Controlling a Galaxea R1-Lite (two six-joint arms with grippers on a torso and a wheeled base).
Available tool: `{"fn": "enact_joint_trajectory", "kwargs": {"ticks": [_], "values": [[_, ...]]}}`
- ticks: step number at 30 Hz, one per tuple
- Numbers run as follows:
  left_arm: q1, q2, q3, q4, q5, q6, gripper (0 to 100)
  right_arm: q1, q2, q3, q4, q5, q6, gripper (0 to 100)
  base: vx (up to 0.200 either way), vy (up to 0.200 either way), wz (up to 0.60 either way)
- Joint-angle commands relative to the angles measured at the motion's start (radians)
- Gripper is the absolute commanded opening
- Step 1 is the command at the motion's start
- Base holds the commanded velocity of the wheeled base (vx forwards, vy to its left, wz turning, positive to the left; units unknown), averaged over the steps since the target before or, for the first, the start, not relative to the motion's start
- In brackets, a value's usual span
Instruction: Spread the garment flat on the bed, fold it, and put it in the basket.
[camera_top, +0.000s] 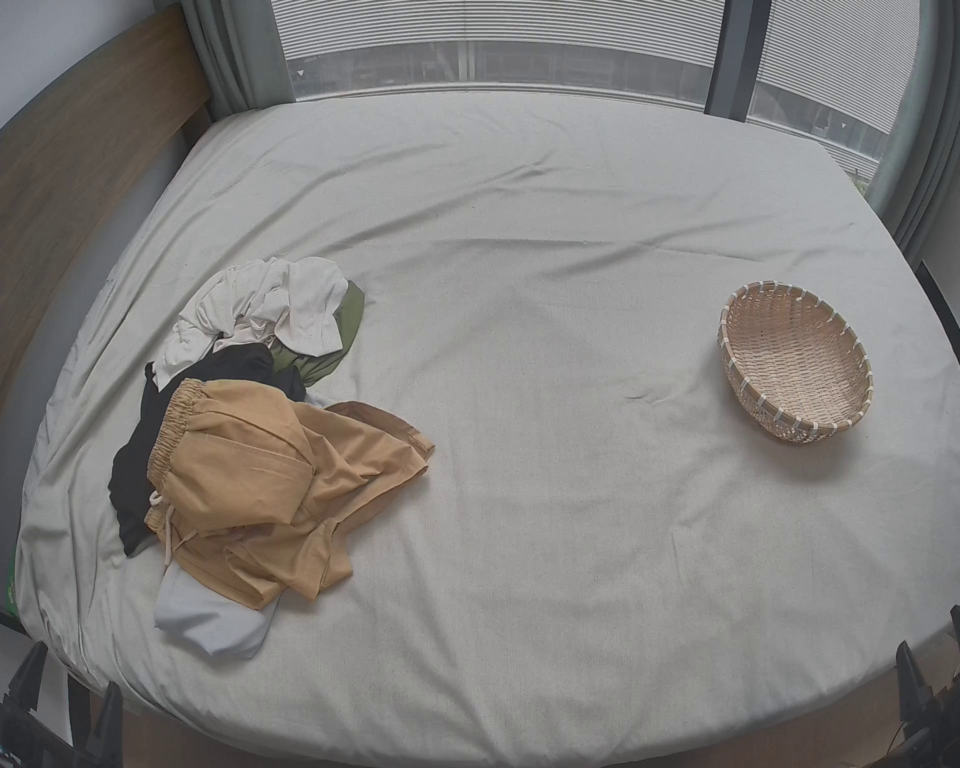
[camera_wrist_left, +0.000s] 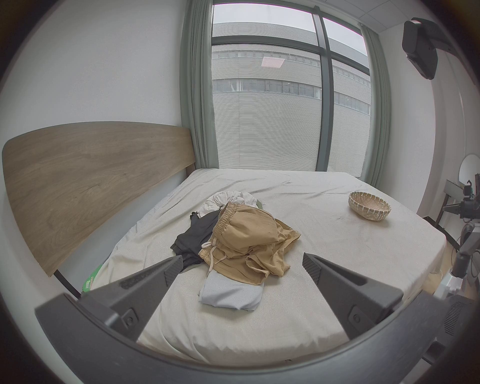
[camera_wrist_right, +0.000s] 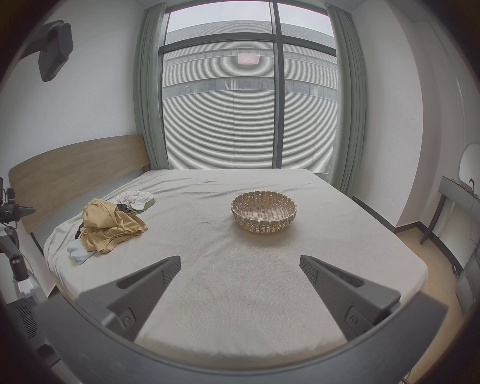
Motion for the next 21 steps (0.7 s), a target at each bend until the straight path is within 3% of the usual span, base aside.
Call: {"fn": "enact_joint_trajectory", "kwargs": {"ticks": [1, 21], "values": [[0.000, -0.010, 0.018, 0.000, 0.000, 0.000, 100, 0.001, -0.013, 0.018, -0.001, 0.001, 0.002, 100, 0.000, 0.000, 0.00], [-0.002, -0.010, 0.016, 0.000, -0.006, 0.002, 100, 0.001, -0.015, 0.018, -0.002, 0.000, 0.004, 100, 0.000, 0.000, 0.00]]}}
